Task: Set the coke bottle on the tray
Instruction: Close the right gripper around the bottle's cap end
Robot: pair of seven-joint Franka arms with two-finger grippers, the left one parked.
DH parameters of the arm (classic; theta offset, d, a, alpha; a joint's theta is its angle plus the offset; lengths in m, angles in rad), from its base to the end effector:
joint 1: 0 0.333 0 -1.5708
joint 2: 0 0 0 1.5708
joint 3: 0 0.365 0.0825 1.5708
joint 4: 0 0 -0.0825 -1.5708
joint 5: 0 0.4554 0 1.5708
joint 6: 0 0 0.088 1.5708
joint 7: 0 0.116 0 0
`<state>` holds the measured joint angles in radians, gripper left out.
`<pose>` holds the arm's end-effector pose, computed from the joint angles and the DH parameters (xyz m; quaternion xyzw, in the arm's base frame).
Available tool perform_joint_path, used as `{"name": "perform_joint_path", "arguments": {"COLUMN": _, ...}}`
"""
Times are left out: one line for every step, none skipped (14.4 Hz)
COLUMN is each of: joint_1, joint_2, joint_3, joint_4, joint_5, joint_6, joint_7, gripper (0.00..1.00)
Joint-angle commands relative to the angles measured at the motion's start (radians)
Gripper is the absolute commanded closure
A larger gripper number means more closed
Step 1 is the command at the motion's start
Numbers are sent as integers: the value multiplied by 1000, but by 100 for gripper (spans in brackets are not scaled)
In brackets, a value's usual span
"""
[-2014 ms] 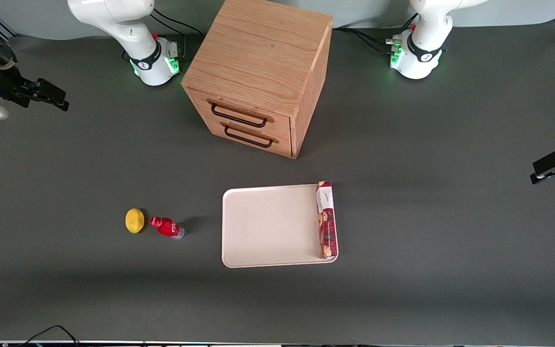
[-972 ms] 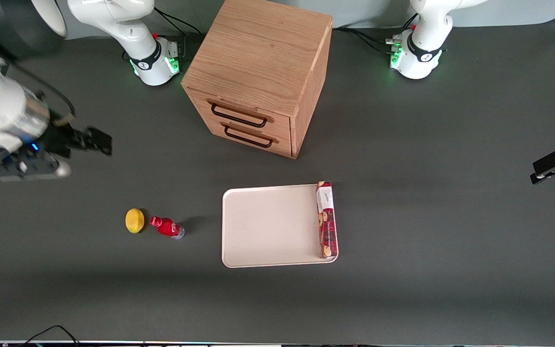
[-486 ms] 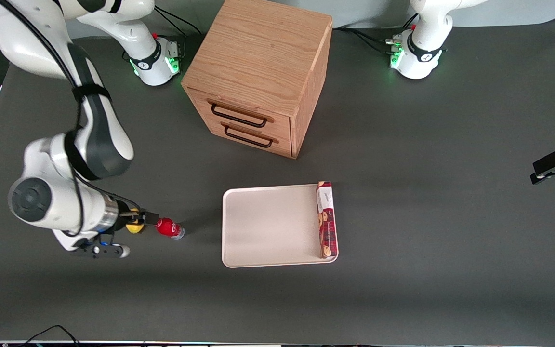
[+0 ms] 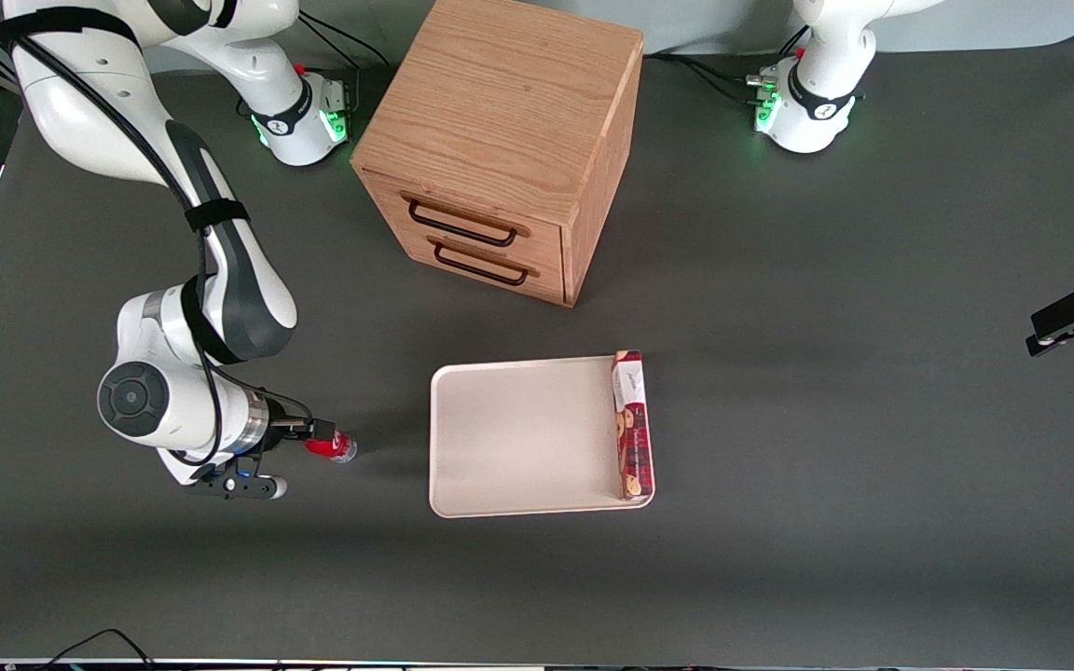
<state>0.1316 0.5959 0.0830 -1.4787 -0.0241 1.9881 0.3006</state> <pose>0.7739 0.1561 0.3192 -0.9981 0.0437 0.0441 0.0016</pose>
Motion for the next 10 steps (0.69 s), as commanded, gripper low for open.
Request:
{"name": "perform_joint_path", "arguments": {"joint_1": 6, "joint_2": -36, "joint_3": -2, "joint_4": -37, "joint_5": -3, "joint_6": 15, "joint_7": 22, "gripper": 77}}
{"name": "perform_joint_path", "arguments": {"joint_1": 14, "joint_2": -38, "joint_3": 0, "joint_4": -37, "joint_5": -3, "joint_6": 14, "joint_7": 23, "gripper": 84}}
{"name": "perform_joint_path", "arguments": {"joint_1": 17, "joint_2": -39, "joint_3": 0, "joint_4": -37, "joint_5": -3, "joint_6": 9, "joint_7": 22, "gripper": 91}}
{"name": "perform_joint_path", "arguments": {"joint_1": 17, "joint_2": -39, "joint_3": 4, "joint_4": -37, "joint_5": -3, "joint_6": 9, "joint_7": 22, "gripper": 100}}
{"name": "perform_joint_path", "arguments": {"joint_1": 19, "joint_2": -39, "joint_3": 6, "joint_4": -35, "joint_5": -3, "joint_6": 9, "joint_7": 20, "gripper": 100}}
{"name": "perform_joint_path", "arguments": {"joint_1": 19, "joint_2": -42, "joint_3": 6, "joint_4": -34, "joint_5": -3, "joint_6": 9, "joint_7": 17, "gripper": 100}}
{"name": "perform_joint_path", "arguments": {"joint_1": 19, "joint_2": -47, "joint_3": 8, "joint_4": -31, "joint_5": -3, "joint_6": 6, "joint_7": 12, "gripper": 100}}
{"name": "perform_joint_path", "arguments": {"joint_1": 17, "joint_2": -59, "joint_3": 8, "joint_4": -20, "joint_5": -3, "joint_6": -14, "joint_7": 2, "gripper": 100}}
{"name": "perform_joint_path", "arguments": {"joint_1": 17, "joint_2": -62, "joint_3": 9, "joint_4": 21, "joint_5": -2, "joint_6": -75, "joint_7": -8, "gripper": 100}}
{"name": "perform_joint_path", "arguments": {"joint_1": 13, "joint_2": -64, "joint_3": 29, "joint_4": 82, "joint_5": -3, "joint_6": -153, "joint_7": -9, "gripper": 100}}
